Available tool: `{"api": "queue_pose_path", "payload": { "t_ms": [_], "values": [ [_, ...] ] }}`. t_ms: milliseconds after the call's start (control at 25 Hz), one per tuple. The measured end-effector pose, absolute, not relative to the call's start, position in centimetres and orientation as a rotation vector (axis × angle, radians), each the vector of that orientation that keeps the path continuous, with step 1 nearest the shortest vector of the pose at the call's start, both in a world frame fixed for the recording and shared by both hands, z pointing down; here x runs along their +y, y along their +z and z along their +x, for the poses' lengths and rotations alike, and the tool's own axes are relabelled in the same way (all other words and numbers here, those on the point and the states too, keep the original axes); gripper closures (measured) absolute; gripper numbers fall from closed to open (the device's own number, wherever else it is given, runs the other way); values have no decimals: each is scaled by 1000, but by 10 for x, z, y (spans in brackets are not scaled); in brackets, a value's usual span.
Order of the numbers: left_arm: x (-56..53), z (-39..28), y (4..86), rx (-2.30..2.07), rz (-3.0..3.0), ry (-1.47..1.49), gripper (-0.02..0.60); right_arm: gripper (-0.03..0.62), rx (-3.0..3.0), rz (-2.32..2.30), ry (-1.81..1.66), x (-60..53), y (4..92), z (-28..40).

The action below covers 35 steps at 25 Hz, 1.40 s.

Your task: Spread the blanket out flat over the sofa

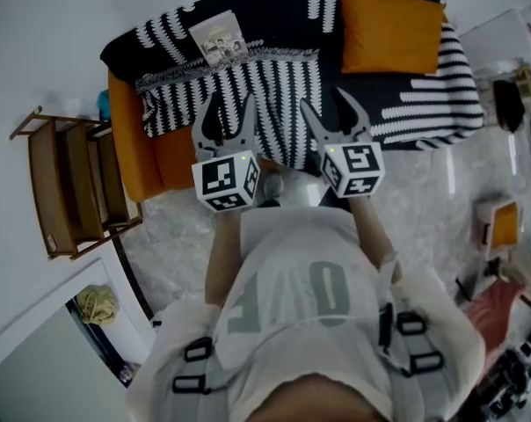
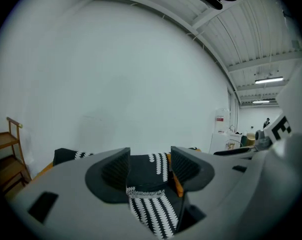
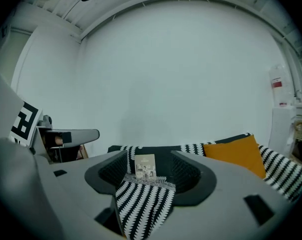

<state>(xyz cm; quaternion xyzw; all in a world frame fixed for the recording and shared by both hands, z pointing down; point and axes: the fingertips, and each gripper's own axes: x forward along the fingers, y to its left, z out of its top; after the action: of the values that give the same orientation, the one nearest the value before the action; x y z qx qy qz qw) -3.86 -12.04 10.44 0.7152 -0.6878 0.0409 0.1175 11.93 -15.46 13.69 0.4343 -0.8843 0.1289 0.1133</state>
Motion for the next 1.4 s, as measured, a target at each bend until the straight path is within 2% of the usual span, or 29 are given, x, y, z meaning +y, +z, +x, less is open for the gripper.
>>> {"api": "queue_pose_path", "payload": {
  "t_ms": [320,520,720,1120,1240,1400],
  "values": [
    [-205,41,142,-2020,1973,196,347,338,-2551,1151,521,-229,183,192],
    [-289,98,194,-1866,2007,304,347,338,-2511,1088,627,-276,244,225],
    [-370,134,296,-1730,1994,458,347,338,-2518,1042,763,-314,336,236],
    [-456,178,547,-1439,1840,742,347,338,-2290,1095,1135,-330,565,249],
    [-462,188,610,-1377,1727,800,347,339,-2231,1103,1243,-321,610,248],
    [-459,187,654,-1372,1626,887,348,339,-2193,1067,1297,-309,644,238]
  ]
}}
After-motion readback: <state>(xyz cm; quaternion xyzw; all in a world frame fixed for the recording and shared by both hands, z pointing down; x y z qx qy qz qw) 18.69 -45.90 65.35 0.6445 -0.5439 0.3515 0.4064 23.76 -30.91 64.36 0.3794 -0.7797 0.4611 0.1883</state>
